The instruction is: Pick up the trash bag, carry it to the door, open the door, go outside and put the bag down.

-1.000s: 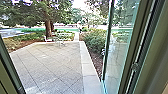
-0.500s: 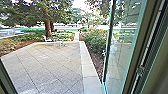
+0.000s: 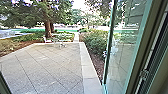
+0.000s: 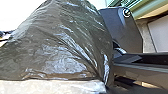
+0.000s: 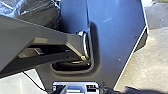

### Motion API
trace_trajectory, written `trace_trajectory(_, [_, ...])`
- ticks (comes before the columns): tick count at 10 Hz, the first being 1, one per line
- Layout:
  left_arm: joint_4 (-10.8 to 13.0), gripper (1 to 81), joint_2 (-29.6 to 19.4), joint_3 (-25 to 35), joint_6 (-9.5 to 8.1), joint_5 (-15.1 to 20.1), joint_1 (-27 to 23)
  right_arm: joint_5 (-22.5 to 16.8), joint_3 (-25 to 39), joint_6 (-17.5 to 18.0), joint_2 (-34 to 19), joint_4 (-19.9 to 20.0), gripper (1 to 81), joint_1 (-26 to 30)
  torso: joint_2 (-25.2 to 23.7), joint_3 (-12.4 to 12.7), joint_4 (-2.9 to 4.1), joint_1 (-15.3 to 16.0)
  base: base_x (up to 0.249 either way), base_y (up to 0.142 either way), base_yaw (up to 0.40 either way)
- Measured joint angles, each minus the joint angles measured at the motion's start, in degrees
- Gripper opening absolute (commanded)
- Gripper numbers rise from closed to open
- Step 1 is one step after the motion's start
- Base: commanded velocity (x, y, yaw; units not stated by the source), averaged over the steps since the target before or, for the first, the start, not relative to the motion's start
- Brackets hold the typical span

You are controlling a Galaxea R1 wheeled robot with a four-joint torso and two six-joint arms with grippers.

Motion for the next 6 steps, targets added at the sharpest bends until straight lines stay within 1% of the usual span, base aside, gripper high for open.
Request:
trace_trajectory(1, [0.00, 1.0, 0.00, -0.07, 0.00, 0.02, 0.33, -0.07, 0.02, -0.61, -0.60, -0.09, 81.1, -0.26, -0.04, 0.02, 0.00, -0.09, 0.103, 0.000, 0.000])
trace_trajectory(3, [0.00, 1.0, 0.06, 0.00, 0.00, 0.23, 0.74, -0.41, 0.05, -0.67, -0.39, -0.17, 81.1, -1.00, -0.09, 0.02, 0.00, -0.19, 0.103, 0.000, 0.000])
trace_trajectory(6, [0.00, 1.0, 0.06, 0.06, 0.00, -0.04, 0.11, 0.00, 0.05, -0.66, -0.24, -0.22, 81.1, -0.35, -0.09, 0.02, 0.00, -0.19, 0.102, 0.000, 0.000])
